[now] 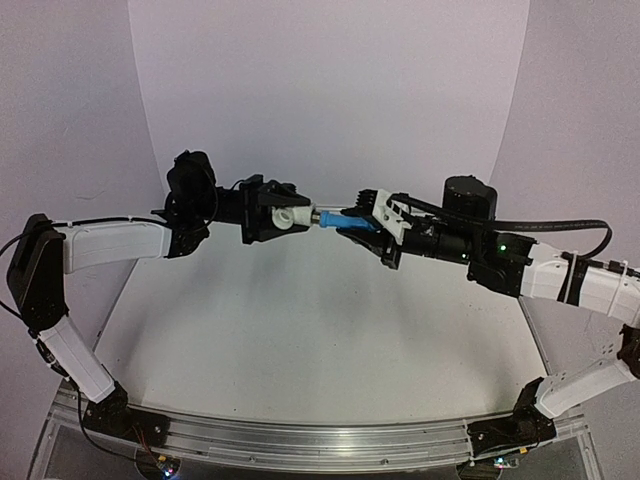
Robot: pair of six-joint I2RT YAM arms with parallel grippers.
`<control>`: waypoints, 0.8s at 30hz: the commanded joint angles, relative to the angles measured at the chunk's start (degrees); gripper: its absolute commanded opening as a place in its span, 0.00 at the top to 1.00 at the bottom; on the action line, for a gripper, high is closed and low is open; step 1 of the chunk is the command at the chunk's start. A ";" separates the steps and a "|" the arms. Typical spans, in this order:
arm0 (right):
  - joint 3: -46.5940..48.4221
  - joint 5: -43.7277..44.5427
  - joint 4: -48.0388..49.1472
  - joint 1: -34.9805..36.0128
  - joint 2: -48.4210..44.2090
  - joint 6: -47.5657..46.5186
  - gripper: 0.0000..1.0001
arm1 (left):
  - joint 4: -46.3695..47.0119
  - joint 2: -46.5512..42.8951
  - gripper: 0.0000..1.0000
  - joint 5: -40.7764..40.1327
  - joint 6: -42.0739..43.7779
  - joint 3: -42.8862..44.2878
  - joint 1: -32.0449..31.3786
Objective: Install the water faucets
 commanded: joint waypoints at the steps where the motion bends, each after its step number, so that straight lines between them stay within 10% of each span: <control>1: 4.08 -0.60 5.02 0.35 1.54 3.50 1.00 | 3.68 -0.90 1.00 0.54 -11.23 1.64 -0.24; 24: 7.21 -3.83 4.06 0.25 2.96 4.19 1.00 | 3.71 -1.50 1.00 1.85 -10.20 0.11 -2.27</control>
